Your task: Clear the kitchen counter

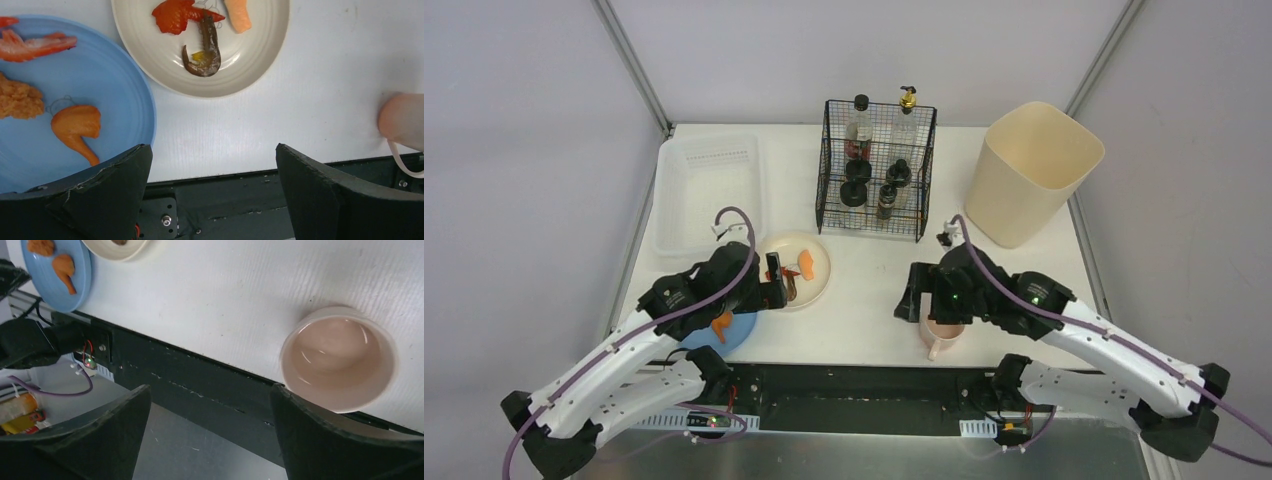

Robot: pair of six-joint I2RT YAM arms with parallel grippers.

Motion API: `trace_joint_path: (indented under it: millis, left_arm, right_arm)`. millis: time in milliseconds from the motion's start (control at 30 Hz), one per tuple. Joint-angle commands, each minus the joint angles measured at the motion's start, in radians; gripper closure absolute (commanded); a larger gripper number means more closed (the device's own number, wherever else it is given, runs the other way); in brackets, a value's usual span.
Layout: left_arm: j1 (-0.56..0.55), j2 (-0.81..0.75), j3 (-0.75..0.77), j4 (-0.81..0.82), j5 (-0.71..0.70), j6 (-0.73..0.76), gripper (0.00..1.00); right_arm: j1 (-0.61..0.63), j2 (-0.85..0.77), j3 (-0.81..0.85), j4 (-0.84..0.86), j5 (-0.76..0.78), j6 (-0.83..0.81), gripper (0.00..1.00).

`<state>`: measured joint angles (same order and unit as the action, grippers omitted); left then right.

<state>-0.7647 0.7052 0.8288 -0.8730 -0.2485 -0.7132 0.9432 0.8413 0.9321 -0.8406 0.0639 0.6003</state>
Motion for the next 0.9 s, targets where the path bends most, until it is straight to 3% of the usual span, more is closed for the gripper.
trace_joint_path:
  millis: [0,167,367,500,867]
  left_arm:
    - [0.008,0.069,-0.024,0.019,-0.035,-0.116,0.01]
    - [0.06,0.13,-0.037,0.058,0.003,-0.155,0.0]
    - [0.19,0.15,-0.086,0.09,0.117,-0.204,0.12]
    - [0.244,0.131,-0.15,0.132,0.188,-0.266,0.16]
    - [0.307,0.011,-0.191,0.145,0.196,-0.361,0.17]
  right_arm:
    - [0.119,0.072,0.017,0.06,0.095,0.087,0.1]
    - [0.164,0.178,0.055,0.13,0.164,0.105,0.11]
    - [0.169,0.266,0.051,0.24,0.193,0.166,0.13]
    - [0.168,0.337,0.051,0.303,0.21,0.195,0.14]
    - [0.168,0.601,0.104,0.559,0.249,0.29,0.26]
